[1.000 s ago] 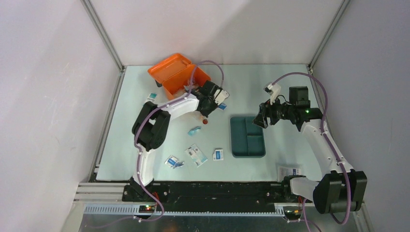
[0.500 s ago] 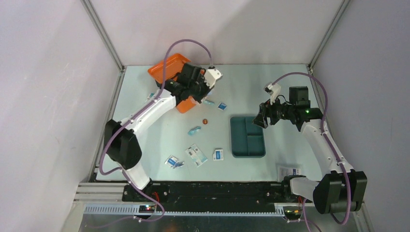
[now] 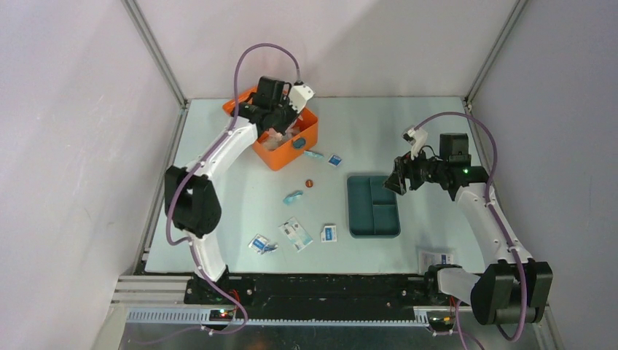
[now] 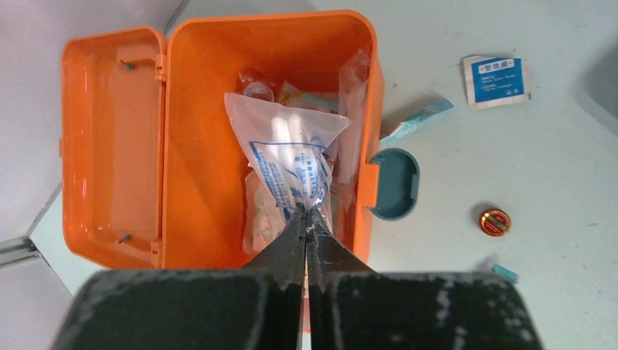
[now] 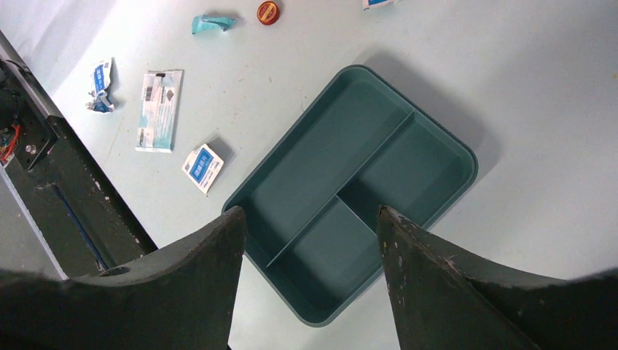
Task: Organize the medicine kit
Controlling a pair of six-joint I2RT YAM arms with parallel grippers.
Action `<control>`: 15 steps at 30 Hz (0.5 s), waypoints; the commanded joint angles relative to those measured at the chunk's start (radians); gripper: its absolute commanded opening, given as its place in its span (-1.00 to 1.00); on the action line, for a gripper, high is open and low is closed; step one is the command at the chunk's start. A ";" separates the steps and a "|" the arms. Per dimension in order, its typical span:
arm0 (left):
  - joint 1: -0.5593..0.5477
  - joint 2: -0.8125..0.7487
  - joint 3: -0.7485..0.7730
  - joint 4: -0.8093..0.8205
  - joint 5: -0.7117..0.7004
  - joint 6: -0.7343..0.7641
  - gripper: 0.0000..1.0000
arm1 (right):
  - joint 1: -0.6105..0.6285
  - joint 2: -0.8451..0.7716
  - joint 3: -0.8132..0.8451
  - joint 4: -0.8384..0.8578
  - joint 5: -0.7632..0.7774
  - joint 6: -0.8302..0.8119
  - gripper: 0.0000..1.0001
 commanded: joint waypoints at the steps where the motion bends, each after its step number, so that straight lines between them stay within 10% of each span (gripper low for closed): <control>1: 0.019 0.087 0.071 0.012 0.003 0.055 -1.00 | -0.011 -0.040 0.003 0.044 -0.026 0.012 0.42; 15: 0.037 0.231 0.129 0.014 0.002 0.135 -1.00 | -0.031 -0.037 0.003 0.049 -0.044 0.021 0.42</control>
